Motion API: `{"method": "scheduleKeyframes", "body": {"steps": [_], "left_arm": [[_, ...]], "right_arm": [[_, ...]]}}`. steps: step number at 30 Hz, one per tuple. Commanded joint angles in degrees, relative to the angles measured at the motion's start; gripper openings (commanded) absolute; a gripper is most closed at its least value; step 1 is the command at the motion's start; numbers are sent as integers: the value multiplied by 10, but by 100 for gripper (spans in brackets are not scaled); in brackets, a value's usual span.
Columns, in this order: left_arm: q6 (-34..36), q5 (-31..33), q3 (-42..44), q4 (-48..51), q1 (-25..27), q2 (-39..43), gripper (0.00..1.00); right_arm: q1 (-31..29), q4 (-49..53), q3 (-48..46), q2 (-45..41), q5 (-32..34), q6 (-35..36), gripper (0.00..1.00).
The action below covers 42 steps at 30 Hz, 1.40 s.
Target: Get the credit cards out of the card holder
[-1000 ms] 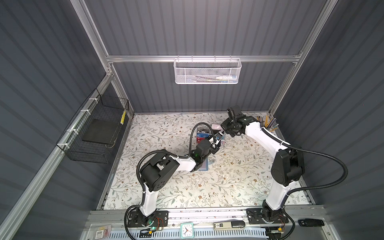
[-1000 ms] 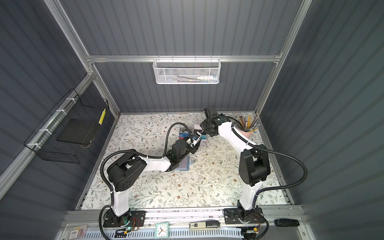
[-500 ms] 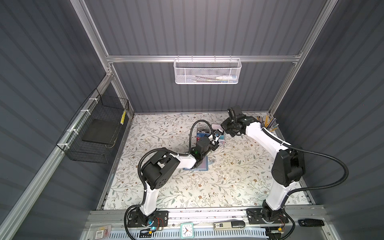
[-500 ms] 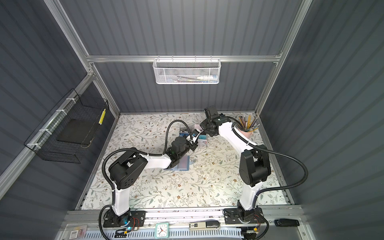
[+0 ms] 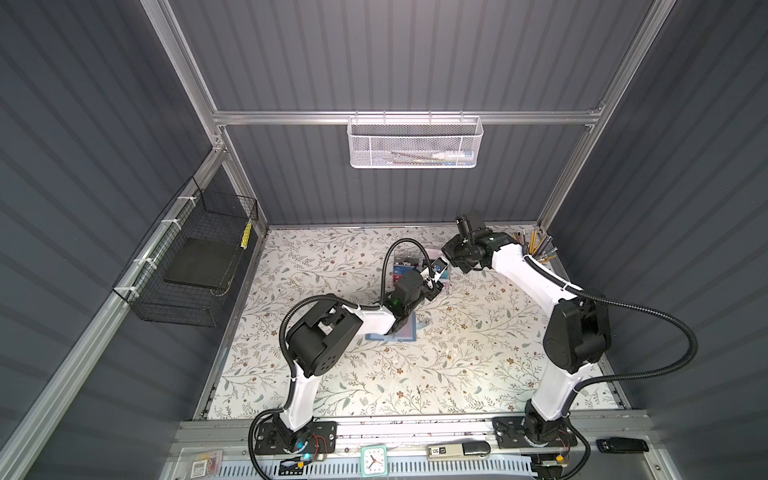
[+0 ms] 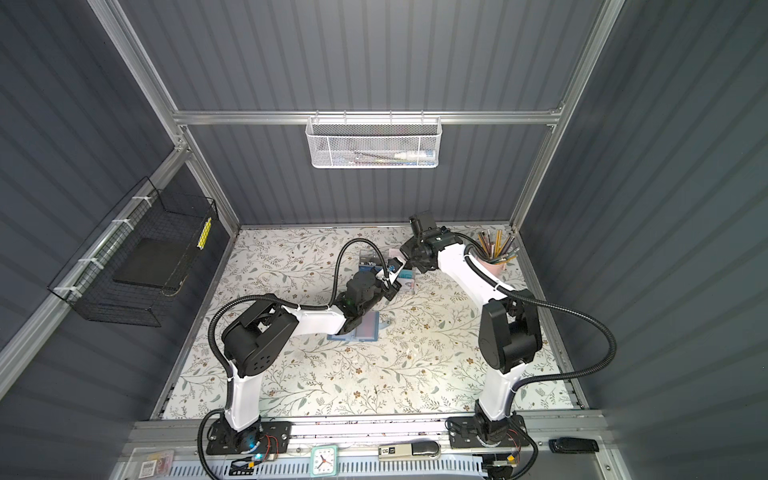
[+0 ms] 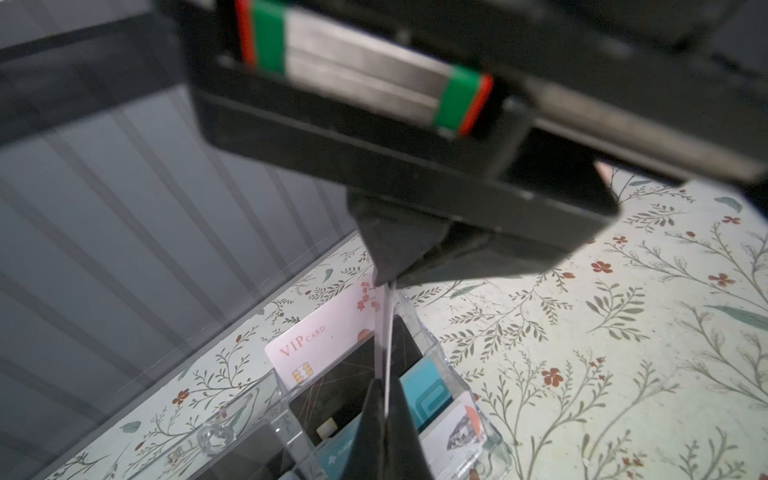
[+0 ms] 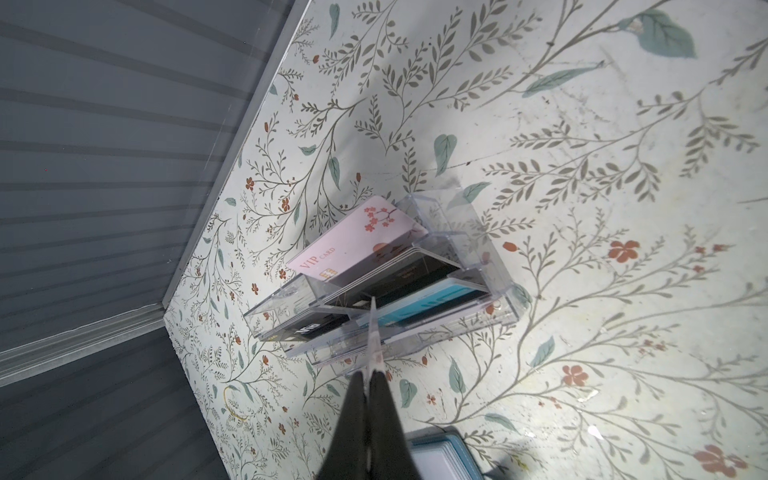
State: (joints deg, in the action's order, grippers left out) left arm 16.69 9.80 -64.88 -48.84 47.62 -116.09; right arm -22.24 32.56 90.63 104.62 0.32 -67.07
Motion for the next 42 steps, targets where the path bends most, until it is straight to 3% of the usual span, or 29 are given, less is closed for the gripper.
{"method": "scheduleKeyframes", "body": {"steps": [1,7,17,22,23,26,27,28,29,42], "left_arm": [[-10,-4,-14,-7,-1,-9,0],[-11,-5,-5,-12,-1,-5,0],[7,-27,20,-13,-4,15,0],[7,-89,39,14,-23,45,0],[6,-99,44,17,-28,52,0],[5,-135,52,35,-41,72,0],[5,-147,54,44,-45,78,0],[3,-163,50,56,-49,83,0],[3,-180,45,77,-55,89,0],[76,-366,-90,343,-117,89,0]], "right_arm": [[4,-1,-7,-5,-6,0,0],[13,-14,-15,-6,-34,1,0],[44,-32,-41,-49,-80,4,21],[69,-40,-69,-96,-96,15,28],[75,-48,-78,-108,-100,20,32],[85,-66,-97,-136,-115,43,58],[87,-74,-105,-145,-124,52,69],[88,-88,-116,-155,-130,60,93],[91,-108,-133,-167,-138,65,99],[101,-269,-286,-281,-222,160,99]]}}
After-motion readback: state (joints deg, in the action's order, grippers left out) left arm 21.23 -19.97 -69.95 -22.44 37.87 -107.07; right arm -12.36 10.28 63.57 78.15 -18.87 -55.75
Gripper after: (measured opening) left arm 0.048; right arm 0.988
